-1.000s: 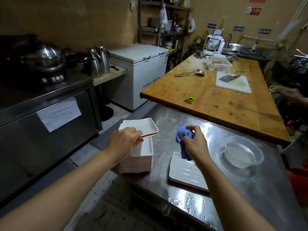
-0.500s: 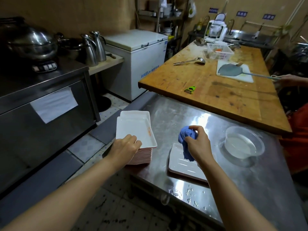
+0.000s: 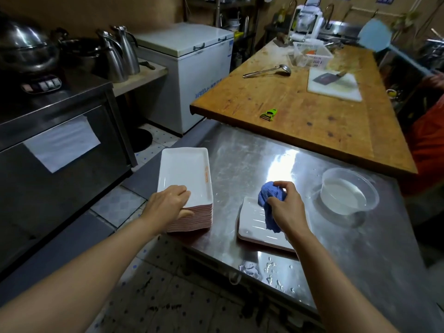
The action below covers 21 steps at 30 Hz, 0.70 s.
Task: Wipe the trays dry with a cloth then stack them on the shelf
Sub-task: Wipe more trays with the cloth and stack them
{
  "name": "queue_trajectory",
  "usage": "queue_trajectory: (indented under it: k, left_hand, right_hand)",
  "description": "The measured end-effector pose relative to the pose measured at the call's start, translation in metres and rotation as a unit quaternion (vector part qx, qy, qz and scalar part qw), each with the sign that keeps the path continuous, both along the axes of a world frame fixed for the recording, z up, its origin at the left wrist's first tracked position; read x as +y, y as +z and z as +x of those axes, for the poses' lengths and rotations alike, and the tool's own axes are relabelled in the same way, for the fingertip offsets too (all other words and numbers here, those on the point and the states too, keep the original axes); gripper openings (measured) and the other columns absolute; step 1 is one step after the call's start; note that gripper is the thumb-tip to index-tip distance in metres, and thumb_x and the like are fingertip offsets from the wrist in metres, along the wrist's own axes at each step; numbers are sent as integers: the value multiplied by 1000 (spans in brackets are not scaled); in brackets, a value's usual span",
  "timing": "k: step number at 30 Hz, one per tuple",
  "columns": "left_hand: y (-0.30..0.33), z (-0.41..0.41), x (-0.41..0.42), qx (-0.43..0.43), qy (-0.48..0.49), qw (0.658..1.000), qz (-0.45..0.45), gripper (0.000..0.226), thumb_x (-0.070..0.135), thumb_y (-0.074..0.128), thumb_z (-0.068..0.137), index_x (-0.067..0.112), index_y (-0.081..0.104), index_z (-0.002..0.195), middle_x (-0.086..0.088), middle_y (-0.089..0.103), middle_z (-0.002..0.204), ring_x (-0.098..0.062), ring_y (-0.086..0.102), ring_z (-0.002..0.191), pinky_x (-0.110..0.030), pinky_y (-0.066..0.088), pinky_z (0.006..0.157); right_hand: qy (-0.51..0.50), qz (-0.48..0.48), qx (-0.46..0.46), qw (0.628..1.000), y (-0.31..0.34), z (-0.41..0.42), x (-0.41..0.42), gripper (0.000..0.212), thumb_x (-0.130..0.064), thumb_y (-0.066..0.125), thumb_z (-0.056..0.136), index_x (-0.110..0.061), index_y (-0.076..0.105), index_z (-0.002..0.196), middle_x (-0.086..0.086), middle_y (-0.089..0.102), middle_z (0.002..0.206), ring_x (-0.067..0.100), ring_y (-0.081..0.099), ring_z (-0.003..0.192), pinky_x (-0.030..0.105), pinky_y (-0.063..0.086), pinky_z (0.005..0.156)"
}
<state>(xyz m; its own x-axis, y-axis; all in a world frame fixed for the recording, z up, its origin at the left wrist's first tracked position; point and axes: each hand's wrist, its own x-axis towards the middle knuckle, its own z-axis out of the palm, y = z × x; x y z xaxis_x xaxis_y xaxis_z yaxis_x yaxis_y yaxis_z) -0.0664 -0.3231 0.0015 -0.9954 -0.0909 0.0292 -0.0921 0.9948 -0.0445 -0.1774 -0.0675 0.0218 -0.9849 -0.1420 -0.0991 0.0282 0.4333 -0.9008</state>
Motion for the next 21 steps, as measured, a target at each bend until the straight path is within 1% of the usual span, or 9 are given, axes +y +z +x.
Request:
queue_trajectory:
  k: [3,4,7,9,11,13,15,18,21]
  left_hand:
    - [2,0,4,3,10,1000,-28,55,64,45,85,14,56,106,1,56,114,-16,52,105,-31,48,70]
    - [4,-1,9,23,11,999,-29,55,64,46,84,13,57,103,-1,58,111,-18,54,102,-32,47,68]
    - [11,-6,35,131,-35,990,31,44,44,70,78,4,67,96,-12,67,104,-29,64,93,-36,51,64]
    - [13,-14,60,175,-76,979,71,35,29,81,70,3,69,92,-12,69,95,-29,67,84,-34,55,58]
    - [8,-25,86,177,-102,973,109,33,20,80,70,6,68,97,-9,69,94,-28,67,83,-34,55,55]
    - [-4,-39,108,152,-77,972,165,38,21,72,78,10,63,113,-6,66,109,-28,64,96,-37,53,66]
    - [-20,-54,123,96,-5,973,212,45,29,59,88,16,50,130,-2,56,129,-24,55,114,-36,46,85]
    - [-41,-76,134,16,86,964,251,48,31,55,88,18,41,132,-4,52,129,-27,50,117,-35,42,87]
    - [-60,-91,133,-55,135,956,256,47,29,56,84,16,44,128,-9,53,127,-32,51,116,-38,43,90]
  right_hand:
    - [-5,0,-6,1000,-6,-2,6,34,-7,52,85,-27,49,112,-4,53,93,7,56,74,14,37,44]
    - [-7,0,-7,1000,-8,-3,7,34,-6,52,85,-27,49,112,-2,54,95,7,56,75,16,38,46]
    - [-22,1,-8,1000,-11,-6,15,37,-6,51,85,-31,45,111,3,55,102,9,57,72,13,37,38]
    - [-39,1,-4,999,-13,-9,23,37,-7,50,85,-34,42,110,5,55,102,11,57,69,12,37,35]
    - [-52,5,5,999,-17,-11,34,34,-8,51,85,-32,43,108,4,57,101,12,58,75,20,45,50]
    - [-61,21,4,998,-23,-14,46,33,-7,52,84,-29,46,108,4,59,101,20,60,86,34,51,73]
    - [-73,47,-5,996,-29,-17,57,33,-7,53,83,-22,50,112,3,56,104,23,58,97,40,49,87]
    - [-104,67,-9,992,-41,-23,71,31,-6,54,82,-16,54,111,4,55,104,21,56,95,31,45,83]
    - [-109,102,4,989,-55,-28,78,27,-1,50,81,-9,57,106,6,56,94,23,56,85,20,38,68]
